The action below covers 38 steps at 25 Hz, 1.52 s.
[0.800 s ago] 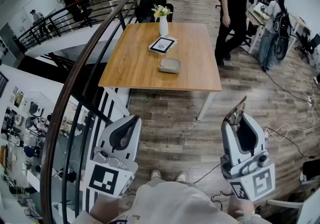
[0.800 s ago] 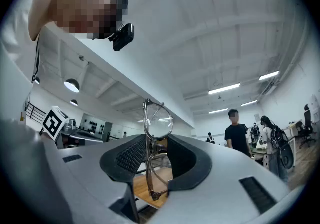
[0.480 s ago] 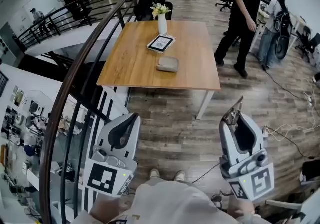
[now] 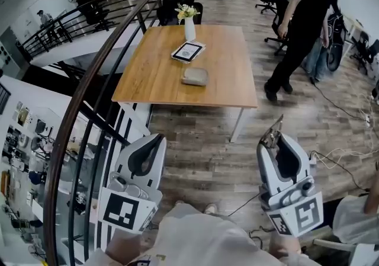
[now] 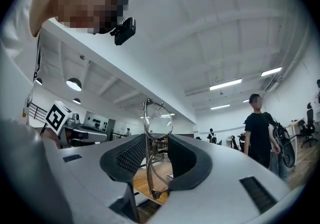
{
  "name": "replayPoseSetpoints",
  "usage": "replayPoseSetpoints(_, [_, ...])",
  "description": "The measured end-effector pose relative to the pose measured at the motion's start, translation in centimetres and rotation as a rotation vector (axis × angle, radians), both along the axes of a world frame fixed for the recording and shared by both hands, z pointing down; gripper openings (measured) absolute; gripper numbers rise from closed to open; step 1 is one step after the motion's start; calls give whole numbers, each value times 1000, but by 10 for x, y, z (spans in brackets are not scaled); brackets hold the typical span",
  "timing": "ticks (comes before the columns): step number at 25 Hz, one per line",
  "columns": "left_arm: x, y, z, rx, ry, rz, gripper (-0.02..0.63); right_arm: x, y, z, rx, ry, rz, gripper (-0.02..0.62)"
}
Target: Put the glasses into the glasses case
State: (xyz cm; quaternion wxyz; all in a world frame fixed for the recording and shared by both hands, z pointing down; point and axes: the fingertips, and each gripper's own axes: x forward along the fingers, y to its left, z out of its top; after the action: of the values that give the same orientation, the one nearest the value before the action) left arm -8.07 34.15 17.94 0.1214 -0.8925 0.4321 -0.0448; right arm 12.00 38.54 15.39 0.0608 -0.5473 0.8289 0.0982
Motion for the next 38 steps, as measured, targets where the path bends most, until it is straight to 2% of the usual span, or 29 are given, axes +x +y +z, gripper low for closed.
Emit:
replayPoseSetpoints(8, [15, 4, 11, -19, -4, -6, 17, 6, -4, 20, -54, -1, -38, 160])
replayPoseSetpoints(14, [19, -14, 21, -12, -18, 3, 17, 1, -23, 31, -50, 0, -50, 160])
replayPoseSetpoints(18, [29, -36, 30, -41, 1, 23, 17, 4, -45, 43, -56, 2, -46, 160])
replayPoseSetpoints(21, [40, -55, 37, -73, -15, 46, 17, 5, -65, 52, -66, -3, -38, 160])
replayPoseSetpoints(29, [38, -133, 46, -98, -17, 58, 17, 5, -140, 59, -80, 4, -10, 160])
replayPoseSetpoints(38, [26, -261, 60, -148, -21, 80, 17, -9, -265, 65, -122, 9, 19, 160])
